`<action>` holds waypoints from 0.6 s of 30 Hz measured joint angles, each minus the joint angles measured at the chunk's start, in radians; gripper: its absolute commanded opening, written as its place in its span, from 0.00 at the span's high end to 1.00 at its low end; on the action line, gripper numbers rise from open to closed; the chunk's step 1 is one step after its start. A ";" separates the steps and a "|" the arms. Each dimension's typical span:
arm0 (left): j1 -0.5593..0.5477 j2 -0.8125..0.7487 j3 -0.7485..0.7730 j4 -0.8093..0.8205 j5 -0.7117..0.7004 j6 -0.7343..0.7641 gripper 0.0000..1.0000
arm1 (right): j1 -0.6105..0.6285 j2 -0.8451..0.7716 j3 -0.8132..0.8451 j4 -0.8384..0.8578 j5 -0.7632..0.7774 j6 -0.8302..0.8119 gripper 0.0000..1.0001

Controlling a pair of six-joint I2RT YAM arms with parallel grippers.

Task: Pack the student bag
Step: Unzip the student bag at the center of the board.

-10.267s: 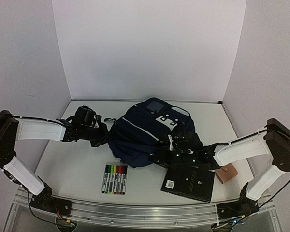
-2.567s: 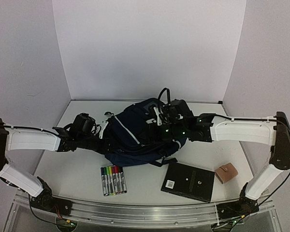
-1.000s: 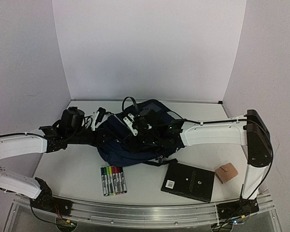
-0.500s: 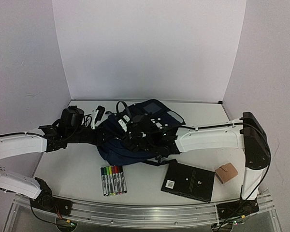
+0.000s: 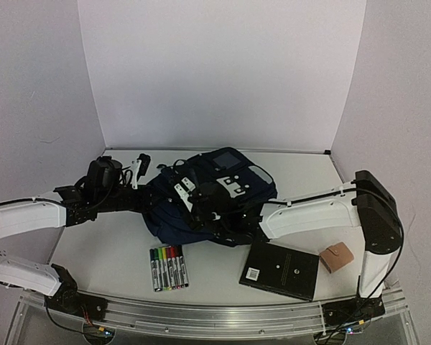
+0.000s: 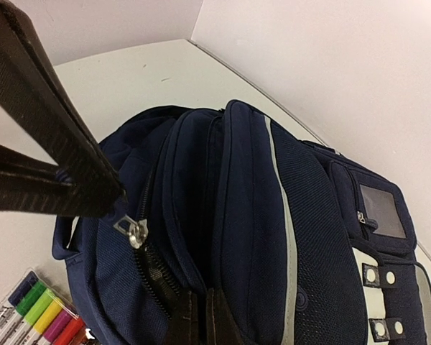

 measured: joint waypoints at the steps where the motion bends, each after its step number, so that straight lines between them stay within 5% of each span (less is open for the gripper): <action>1: 0.005 -0.003 0.000 -0.004 -0.002 0.000 1.00 | 0.000 -0.011 -0.022 0.020 0.000 0.004 1.00; 18: 0.348 0.175 0.048 0.056 0.140 0.009 1.00 | -0.013 -0.198 -0.247 0.092 0.026 0.100 1.00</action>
